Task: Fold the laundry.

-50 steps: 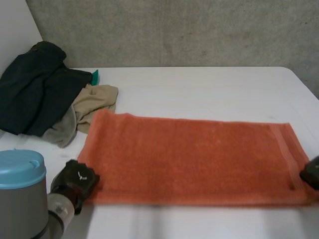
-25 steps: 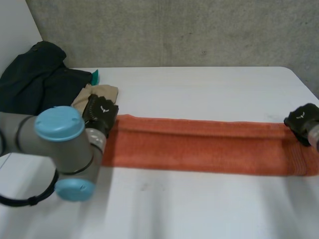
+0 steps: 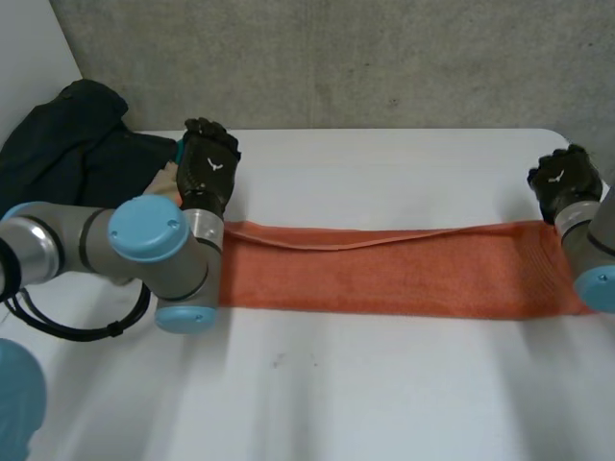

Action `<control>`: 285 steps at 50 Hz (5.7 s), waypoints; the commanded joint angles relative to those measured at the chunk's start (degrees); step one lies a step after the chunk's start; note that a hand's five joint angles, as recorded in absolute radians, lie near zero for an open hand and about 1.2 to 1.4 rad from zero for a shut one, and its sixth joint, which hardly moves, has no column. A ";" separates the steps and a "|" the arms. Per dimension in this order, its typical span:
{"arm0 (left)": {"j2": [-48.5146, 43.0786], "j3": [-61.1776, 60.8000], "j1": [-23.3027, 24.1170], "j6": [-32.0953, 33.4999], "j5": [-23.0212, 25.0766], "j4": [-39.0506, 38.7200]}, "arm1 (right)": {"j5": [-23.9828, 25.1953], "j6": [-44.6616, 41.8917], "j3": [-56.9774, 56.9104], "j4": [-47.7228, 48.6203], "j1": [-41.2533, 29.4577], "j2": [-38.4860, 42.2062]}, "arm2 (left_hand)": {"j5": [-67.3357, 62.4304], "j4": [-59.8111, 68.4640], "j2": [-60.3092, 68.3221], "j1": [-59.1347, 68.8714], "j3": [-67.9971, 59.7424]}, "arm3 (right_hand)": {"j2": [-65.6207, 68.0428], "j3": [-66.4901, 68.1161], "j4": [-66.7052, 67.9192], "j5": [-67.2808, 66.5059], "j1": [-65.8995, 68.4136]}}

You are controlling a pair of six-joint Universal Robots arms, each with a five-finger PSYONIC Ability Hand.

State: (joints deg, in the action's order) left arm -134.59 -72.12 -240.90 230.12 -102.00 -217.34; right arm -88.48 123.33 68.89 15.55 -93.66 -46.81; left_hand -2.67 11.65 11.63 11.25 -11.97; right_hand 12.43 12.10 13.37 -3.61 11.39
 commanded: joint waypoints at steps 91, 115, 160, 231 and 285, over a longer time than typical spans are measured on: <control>22.44 -24.12 -5.37 -14.70 11.21 2.18 | 15.18 8.26 14.87 -8.87 25.80 -11.20 | 2.29 -1.27 -1.25 -0.87 1.58 | 67.57 67.90 66.63 -66.39 68.61; 27.72 -28.16 -5.37 -14.70 10.86 2.27 | 25.11 0.60 12.06 0.70 -13.90 -18.41 | 2.45 -1.44 -1.42 -1.04 1.75 | 67.57 67.90 66.63 -66.39 68.61; 17.87 -18.14 11.94 -22.52 9.98 3.06 | 14.22 17.03 30.78 -4.56 -4.34 -14.45 | 2.67 -1.65 -1.63 -1.25 1.97 | 67.46 67.79 66.52 -66.28 68.50; 4.16 -3.29 8.25 -24.63 6.82 30.57 | 9.82 45.16 -4.21 -25.48 -21.39 -0.11 | -2.43 3.44 3.46 3.84 -3.13 | -2.43 -2.10 -3.37 3.61 -1.39; 27.28 -8.65 1.57 -38.52 36.70 31.72 | 4.90 57.55 12.41 -3.33 -21.66 -4.16 | -1.41 2.43 2.45 2.83 -2.12 | 67.57 67.90 66.63 -66.39 68.61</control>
State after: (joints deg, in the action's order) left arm -107.35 -80.34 -239.28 191.56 -65.36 -185.44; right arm -81.37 181.46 80.97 12.57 -116.83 -48.34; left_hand -2.74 11.87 12.70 11.44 -12.47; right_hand 59.24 56.88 66.90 -49.01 42.61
